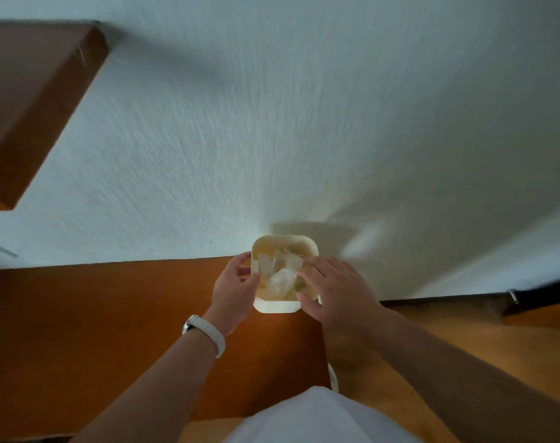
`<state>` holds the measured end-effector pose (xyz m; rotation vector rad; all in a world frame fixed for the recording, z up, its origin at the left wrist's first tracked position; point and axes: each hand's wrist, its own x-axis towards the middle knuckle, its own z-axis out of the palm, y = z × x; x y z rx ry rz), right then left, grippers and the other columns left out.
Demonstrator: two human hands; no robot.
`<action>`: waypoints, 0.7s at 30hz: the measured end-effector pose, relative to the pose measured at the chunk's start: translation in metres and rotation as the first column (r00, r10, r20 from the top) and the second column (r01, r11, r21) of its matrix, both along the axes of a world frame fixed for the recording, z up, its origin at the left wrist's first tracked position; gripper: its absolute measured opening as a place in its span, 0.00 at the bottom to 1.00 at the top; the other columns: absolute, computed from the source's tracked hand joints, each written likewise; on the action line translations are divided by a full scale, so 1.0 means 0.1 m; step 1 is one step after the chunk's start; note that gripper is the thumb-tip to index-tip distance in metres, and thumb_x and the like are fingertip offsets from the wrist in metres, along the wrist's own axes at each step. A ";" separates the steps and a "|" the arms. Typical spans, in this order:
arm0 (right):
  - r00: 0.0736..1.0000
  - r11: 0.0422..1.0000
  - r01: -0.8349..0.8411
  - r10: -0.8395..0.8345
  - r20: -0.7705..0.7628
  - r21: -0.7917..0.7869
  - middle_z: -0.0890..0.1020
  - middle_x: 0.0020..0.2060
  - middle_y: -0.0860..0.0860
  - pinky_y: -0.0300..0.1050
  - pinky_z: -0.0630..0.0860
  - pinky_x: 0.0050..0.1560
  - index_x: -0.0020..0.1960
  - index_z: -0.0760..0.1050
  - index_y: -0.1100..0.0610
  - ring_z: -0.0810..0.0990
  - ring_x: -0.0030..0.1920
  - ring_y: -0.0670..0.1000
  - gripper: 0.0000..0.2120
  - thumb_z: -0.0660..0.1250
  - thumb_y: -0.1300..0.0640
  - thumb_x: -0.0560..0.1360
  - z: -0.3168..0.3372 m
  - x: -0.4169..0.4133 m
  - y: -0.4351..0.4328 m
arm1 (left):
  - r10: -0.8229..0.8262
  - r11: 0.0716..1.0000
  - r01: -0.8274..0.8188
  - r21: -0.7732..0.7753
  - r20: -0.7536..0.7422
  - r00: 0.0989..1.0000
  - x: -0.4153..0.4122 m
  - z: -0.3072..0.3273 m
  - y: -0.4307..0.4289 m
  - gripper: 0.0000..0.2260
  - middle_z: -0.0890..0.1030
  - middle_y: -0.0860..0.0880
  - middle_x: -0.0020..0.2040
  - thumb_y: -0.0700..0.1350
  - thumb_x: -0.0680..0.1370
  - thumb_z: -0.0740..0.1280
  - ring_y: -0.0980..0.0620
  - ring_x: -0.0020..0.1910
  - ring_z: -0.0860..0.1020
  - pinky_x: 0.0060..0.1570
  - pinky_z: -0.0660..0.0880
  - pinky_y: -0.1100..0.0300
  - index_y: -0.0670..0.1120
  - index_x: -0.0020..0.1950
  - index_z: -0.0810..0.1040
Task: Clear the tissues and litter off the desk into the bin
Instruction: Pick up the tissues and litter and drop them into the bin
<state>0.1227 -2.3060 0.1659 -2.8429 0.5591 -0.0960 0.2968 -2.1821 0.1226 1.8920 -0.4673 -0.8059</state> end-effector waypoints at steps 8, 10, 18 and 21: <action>0.994 0.996 -0.078 0.081 0.073 -0.034 0.76 0.61 0.52 0.49 0.63 0.64 0.63 0.72 0.53 0.72 0.62 0.52 0.20 0.60 0.44 0.76 0.01 0.12 -0.08 | 0.101 0.995 -0.102 -0.011 -0.017 0.995 0.16 0.05 0.09 0.18 0.82 0.54 0.49 0.44 0.76 0.68 0.53 0.44 0.83 0.38 0.82 0.55 0.58 0.64 0.73; 0.994 0.996 -0.088 0.090 0.070 -0.027 0.76 0.61 0.52 0.48 0.62 0.64 0.64 0.72 0.54 0.72 0.62 0.52 0.21 0.60 0.44 0.76 0.02 0.13 -0.08 | 0.123 0.992 -0.123 -0.009 -0.010 0.992 0.18 0.04 0.08 0.18 0.82 0.54 0.48 0.44 0.76 0.68 0.54 0.44 0.83 0.37 0.82 0.56 0.58 0.64 0.73; 0.993 0.993 -0.115 0.115 -0.011 -0.017 0.75 0.63 0.51 0.51 0.65 0.66 0.65 0.72 0.53 0.70 0.65 0.52 0.22 0.57 0.42 0.77 -0.01 0.11 -0.13 | 0.207 0.978 -0.206 0.006 -0.043 0.978 0.20 -0.03 0.01 0.17 0.82 0.54 0.47 0.43 0.77 0.67 0.55 0.42 0.83 0.36 0.82 0.55 0.56 0.64 0.73; 0.991 0.991 -0.130 0.130 -0.029 -0.024 0.75 0.64 0.51 0.52 0.65 0.66 0.65 0.72 0.54 0.69 0.65 0.52 0.22 0.58 0.43 0.77 -0.02 0.12 -0.14 | 0.216 0.976 -0.215 0.016 -0.051 0.975 0.23 -0.05 0.00 0.17 0.83 0.54 0.46 0.42 0.77 0.66 0.55 0.40 0.83 0.37 0.82 0.52 0.56 0.63 0.74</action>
